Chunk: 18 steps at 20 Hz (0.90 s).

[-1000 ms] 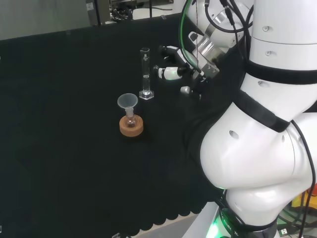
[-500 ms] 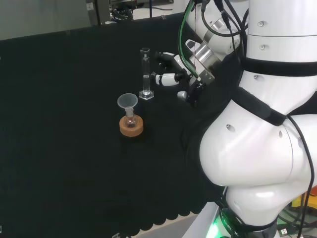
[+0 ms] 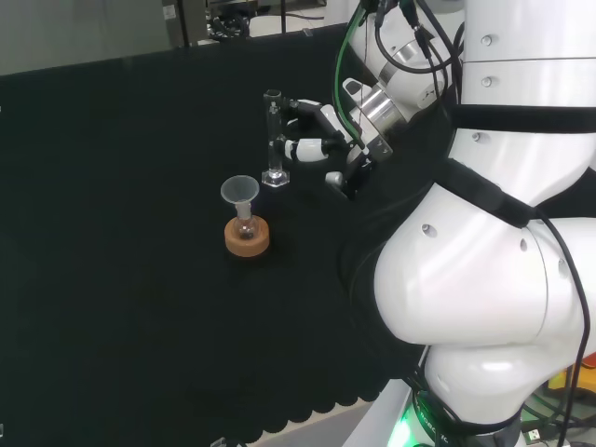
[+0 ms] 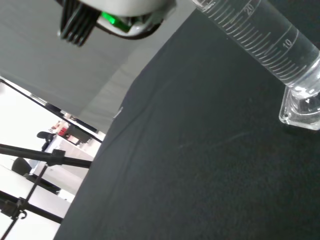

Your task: Pick up the graduated cylinder.

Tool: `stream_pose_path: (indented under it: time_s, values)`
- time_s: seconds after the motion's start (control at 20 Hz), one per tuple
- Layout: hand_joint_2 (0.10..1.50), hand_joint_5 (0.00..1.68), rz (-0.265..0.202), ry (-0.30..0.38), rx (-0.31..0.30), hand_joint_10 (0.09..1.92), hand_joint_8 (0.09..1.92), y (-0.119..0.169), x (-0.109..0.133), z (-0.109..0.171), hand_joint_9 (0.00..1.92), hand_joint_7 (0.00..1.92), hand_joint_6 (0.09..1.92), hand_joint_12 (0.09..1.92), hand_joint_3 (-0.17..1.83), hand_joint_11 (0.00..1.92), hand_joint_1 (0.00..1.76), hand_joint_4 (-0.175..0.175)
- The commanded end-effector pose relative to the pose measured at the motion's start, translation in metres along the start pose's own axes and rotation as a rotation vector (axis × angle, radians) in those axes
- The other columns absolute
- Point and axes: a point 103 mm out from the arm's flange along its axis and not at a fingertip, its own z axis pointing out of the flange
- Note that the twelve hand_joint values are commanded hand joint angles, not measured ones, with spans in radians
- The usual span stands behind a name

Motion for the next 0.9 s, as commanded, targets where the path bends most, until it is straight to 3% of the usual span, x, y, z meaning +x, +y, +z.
stream_pose_path:
  time_s: [0.05, 0.4, 0.9]
  values:
    - [0.63, 0.52, -0.036, 0.044, 0.001, 0.57, 0.65, 0.008, 0.001, 0.007, 0.59, 0.42, 0.09, 1.33, 0.63, 0.26, 1.01, -0.045]
    - [0.62, 0.54, -0.062, 0.113, 0.001, 0.55, 0.64, 0.010, -0.002, 0.012, 0.69, 0.49, 0.09, 1.28, 0.65, 0.42, 1.04, -0.049]
    - [0.61, 0.61, -0.075, 0.159, 0.005, 0.53, 0.63, 0.013, -0.009, 0.014, 0.67, 0.49, 0.09, 1.27, 0.66, 0.41, 1.05, -0.037]
